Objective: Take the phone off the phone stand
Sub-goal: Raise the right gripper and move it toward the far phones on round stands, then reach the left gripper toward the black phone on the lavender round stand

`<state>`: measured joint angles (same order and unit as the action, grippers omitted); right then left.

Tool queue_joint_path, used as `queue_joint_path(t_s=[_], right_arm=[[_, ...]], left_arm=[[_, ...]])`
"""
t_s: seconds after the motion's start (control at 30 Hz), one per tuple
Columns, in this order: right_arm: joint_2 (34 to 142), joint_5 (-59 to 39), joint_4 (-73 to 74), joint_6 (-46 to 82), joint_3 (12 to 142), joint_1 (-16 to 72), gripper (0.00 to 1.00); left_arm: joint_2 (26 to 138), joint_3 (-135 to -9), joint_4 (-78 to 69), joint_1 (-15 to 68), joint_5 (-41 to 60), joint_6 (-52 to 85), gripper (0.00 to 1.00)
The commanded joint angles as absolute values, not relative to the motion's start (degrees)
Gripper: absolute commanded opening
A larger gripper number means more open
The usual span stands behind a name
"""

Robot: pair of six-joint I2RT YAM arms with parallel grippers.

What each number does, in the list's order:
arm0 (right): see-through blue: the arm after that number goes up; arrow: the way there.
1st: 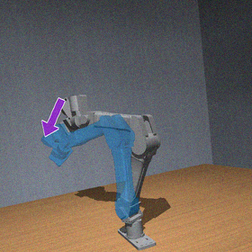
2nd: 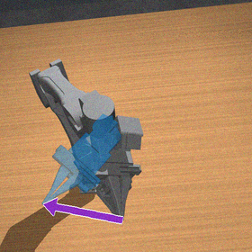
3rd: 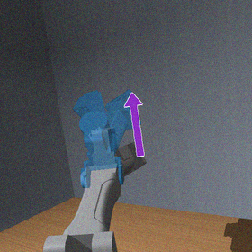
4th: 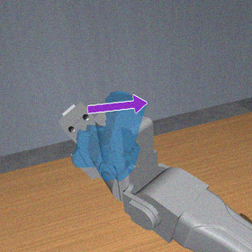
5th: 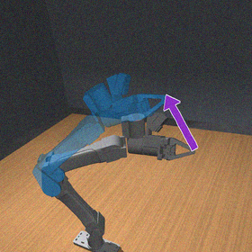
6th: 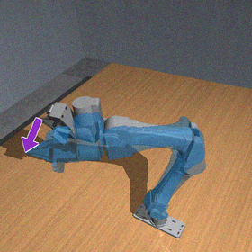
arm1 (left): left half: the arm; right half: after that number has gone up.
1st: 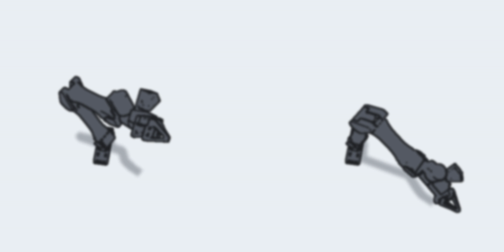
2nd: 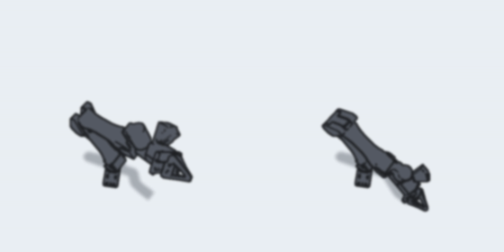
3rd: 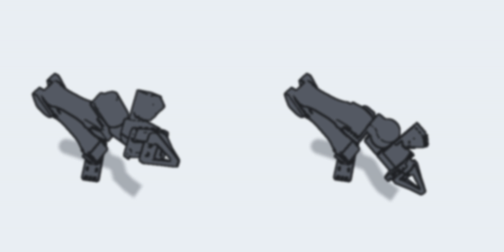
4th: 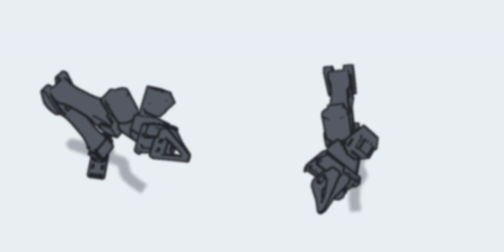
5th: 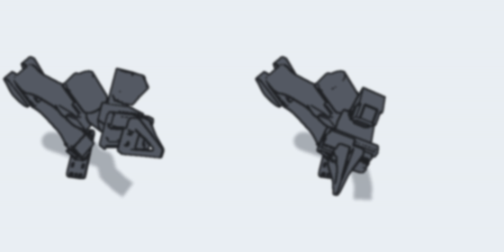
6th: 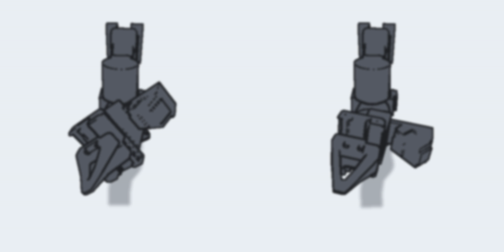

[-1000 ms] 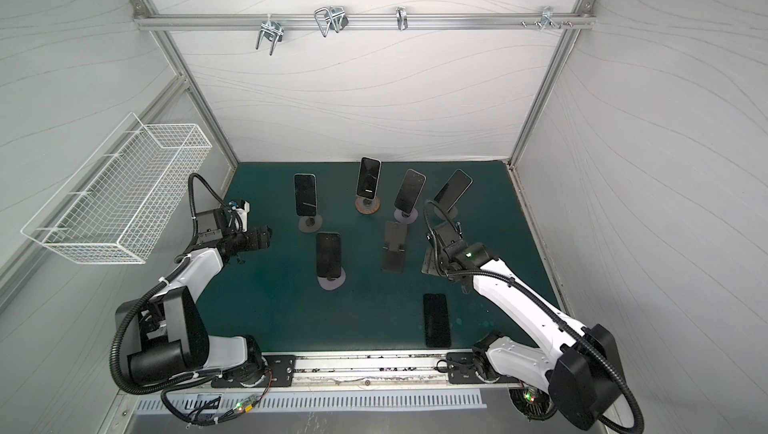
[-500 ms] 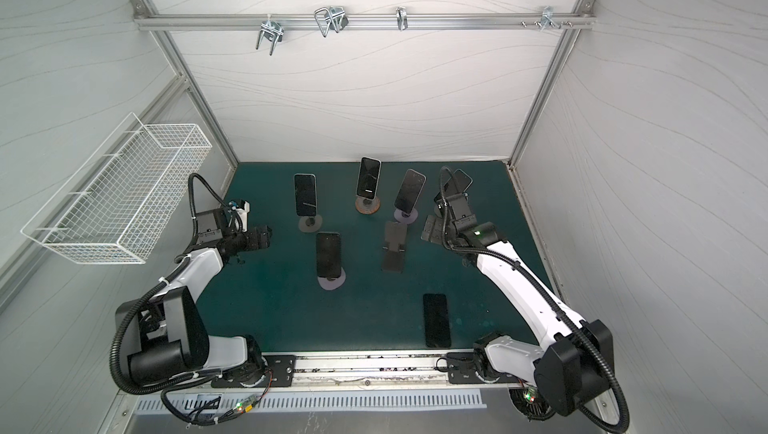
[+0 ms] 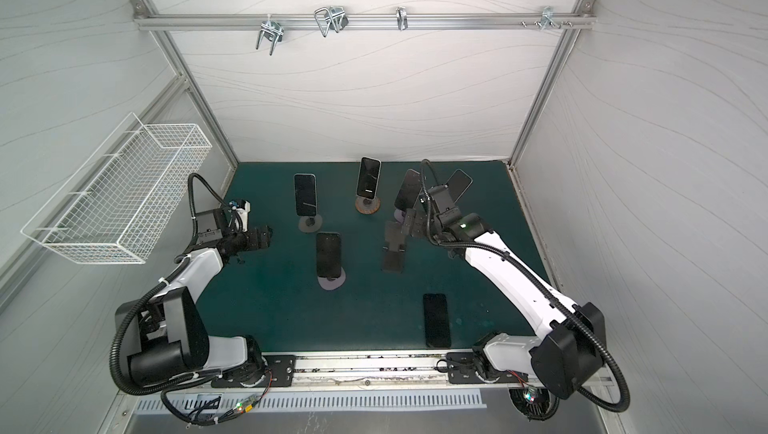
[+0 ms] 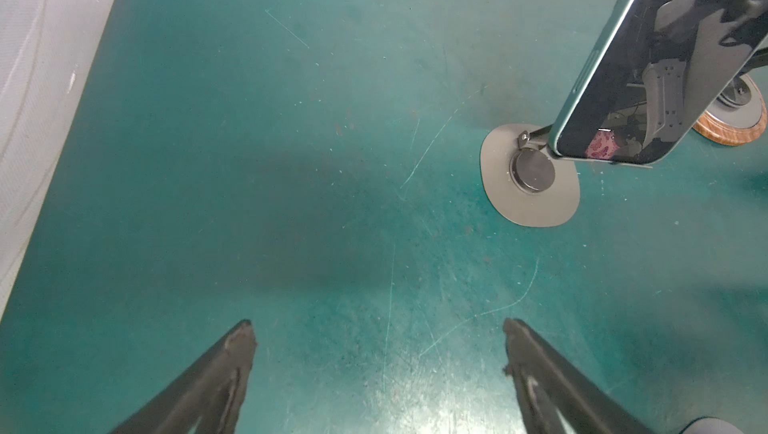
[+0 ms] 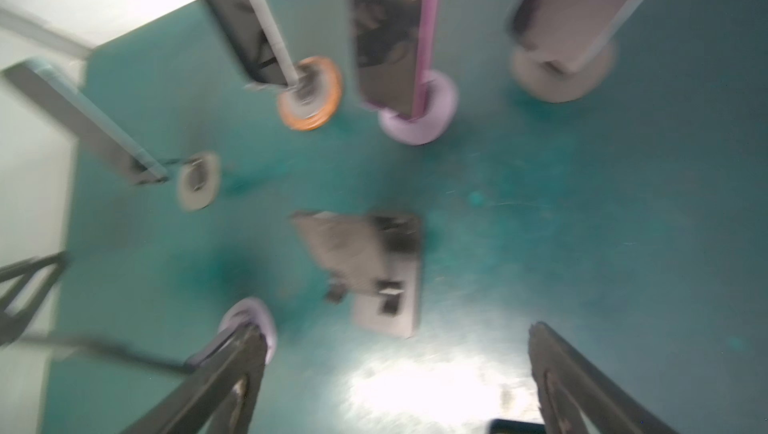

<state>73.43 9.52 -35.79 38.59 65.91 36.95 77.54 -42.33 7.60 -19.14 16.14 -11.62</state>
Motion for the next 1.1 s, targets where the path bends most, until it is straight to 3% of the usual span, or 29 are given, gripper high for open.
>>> queue_joint_path(t_s=[0.0,0.4,0.73,0.97,1.07], right_arm=[[75.39,7.65,-34.86,40.99,68.37,40.59,0.99],[77.06,11.67,-30.95,35.34,69.75,45.26,0.99],[66.78,17.14,-16.35,18.21,55.32,44.85,0.99],[59.61,18.66,-2.61,7.17,41.47,36.22,0.99],[56.08,14.57,7.89,6.08,33.48,29.73,0.99]], left_arm=[[76.31,-42.53,6.15,-19.51,17.07,-12.48,0.95],[74.58,-41.44,6.00,-19.51,15.80,-10.53,0.99],[70.65,-55.12,28.58,-19.51,22.23,-9.88,1.00],[64.86,-59.51,41.20,-17.67,25.96,-12.33,1.00],[63.62,-60.82,44.76,-14.49,24.85,-12.20,1.00]])
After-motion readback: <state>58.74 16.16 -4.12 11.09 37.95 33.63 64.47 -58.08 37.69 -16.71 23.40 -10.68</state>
